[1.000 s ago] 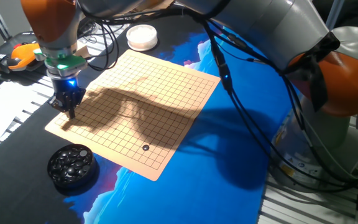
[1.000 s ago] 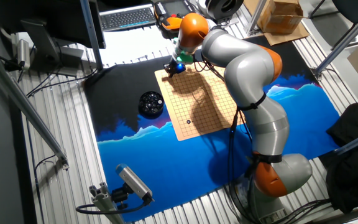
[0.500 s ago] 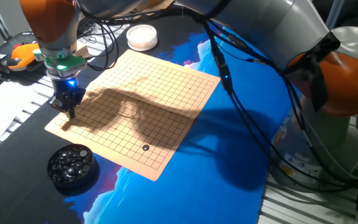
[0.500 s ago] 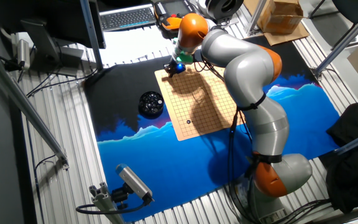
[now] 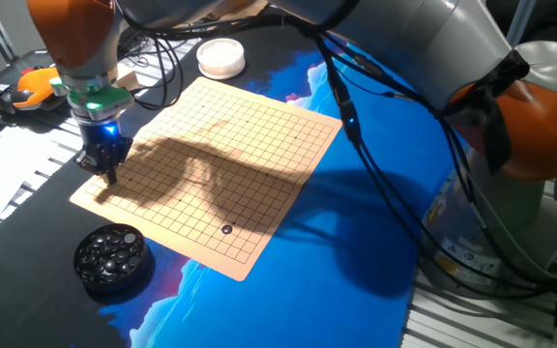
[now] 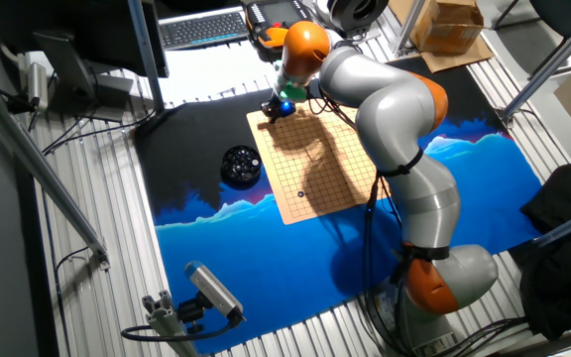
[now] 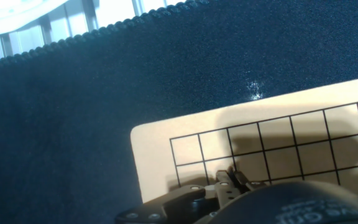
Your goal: Play the first move as black on the 3-4 point in the upper right corner of the Go board
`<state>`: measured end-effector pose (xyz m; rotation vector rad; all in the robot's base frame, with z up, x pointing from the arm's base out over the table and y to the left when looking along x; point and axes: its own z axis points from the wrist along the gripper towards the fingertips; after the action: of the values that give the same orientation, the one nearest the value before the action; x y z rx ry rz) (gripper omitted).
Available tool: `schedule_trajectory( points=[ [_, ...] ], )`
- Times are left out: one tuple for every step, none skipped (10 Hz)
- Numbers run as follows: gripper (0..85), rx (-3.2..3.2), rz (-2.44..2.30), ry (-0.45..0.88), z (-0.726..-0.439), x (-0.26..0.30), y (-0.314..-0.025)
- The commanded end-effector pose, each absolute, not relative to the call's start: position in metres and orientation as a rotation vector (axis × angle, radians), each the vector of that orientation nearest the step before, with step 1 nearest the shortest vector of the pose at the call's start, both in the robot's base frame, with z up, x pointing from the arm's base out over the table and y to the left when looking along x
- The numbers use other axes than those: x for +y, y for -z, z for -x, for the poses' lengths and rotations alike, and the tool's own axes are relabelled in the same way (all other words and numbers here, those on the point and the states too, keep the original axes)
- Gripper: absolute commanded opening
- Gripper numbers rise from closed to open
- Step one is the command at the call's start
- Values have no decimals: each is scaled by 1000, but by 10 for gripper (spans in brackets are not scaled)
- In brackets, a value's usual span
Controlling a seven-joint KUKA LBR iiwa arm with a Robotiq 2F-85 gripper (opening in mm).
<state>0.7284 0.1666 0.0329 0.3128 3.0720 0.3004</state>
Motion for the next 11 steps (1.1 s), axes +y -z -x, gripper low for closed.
schedule_trajectory(
  points=[
    [0,3072,-315,-298,-728,167,-33],
    [170,3072,-318,-295,-728,167,-33],
    [170,3072,-318,-295,-728,167,-33],
    [170,3072,-318,-293,-728,167,-33],
    [170,3072,-318,-293,-728,167,-33],
    [170,3074,-318,-293,-728,166,-33],
    [170,3074,-318,-293,-728,166,-33],
    [170,3074,-318,-293,-728,166,-33],
    [170,3075,-319,-301,-728,166,-32],
    [170,3077,-319,-307,-728,167,-32],
    [170,3079,-320,-309,-728,167,-31]
  ],
)
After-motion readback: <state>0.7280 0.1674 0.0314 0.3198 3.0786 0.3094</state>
